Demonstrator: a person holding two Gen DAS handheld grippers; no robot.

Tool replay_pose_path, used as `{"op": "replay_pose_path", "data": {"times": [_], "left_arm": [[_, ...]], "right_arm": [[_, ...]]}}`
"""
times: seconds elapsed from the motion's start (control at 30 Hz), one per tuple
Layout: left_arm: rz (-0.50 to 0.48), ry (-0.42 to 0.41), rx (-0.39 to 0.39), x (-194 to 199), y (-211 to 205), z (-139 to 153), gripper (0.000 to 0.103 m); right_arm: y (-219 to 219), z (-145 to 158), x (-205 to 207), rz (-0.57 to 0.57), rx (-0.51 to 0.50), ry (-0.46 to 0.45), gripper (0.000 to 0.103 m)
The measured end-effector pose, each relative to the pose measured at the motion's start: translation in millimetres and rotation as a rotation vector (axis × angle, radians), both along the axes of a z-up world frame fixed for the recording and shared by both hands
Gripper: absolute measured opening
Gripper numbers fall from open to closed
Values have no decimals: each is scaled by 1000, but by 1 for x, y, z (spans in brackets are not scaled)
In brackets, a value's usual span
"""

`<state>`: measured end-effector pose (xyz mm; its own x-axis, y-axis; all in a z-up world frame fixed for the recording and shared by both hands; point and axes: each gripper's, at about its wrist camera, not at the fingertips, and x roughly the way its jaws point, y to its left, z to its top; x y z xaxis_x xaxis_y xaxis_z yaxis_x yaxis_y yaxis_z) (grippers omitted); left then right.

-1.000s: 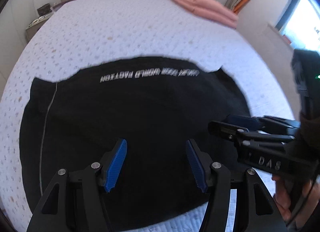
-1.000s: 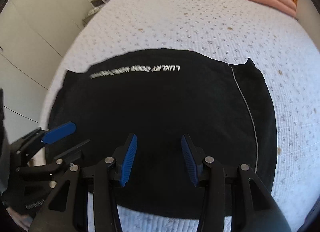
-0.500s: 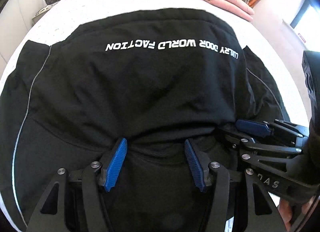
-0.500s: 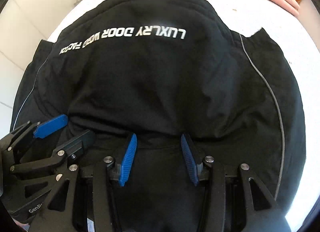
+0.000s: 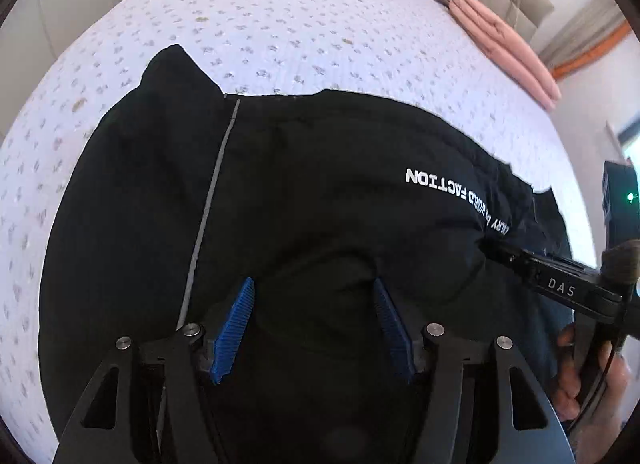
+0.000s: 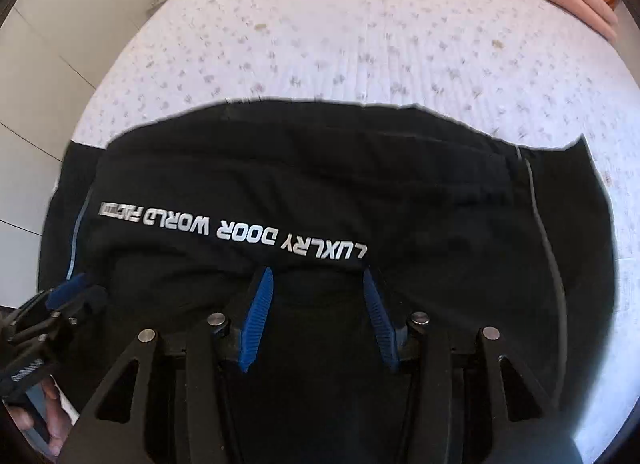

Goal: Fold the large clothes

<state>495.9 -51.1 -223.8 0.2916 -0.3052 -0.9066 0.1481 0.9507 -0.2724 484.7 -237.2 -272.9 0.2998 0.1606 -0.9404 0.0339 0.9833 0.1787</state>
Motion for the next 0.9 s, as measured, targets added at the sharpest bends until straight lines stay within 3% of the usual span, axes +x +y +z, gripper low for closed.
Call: {"op": "replay_pose_path", "data": {"times": [0.13, 0.3, 0.43, 0.57, 0.7, 0.73, 0.8, 0.9], "left_arm": [[-30, -29, 28, -3, -4, -2, 67], [-66, -19, -31, 0, 6, 7, 68], [-32, -52, 86, -14, 35, 32, 68], [7, -90, 143, -27, 66, 53, 68], [37, -39, 138, -23, 93, 45, 68], [38, -30, 146, -21, 98, 37, 68], [9, -24, 177, -22, 99, 34, 68], [-89, -19, 249, -12, 97, 23, 68]], "right_arm": [[6, -1, -7, 16, -35, -36, 51], [-15, 20, -33, 8, 69, -89, 54], [-38, 44, -54, -54, 79, -117, 76], [-75, 56, -91, -124, 41, -130, 79], [-101, 54, -118, -143, -8, -106, 81], [-112, 50, -108, -144, -24, -96, 81], [-125, 43, -111, -161, -37, -72, 81], [-145, 29, -116, -187, 32, -29, 82]]}}
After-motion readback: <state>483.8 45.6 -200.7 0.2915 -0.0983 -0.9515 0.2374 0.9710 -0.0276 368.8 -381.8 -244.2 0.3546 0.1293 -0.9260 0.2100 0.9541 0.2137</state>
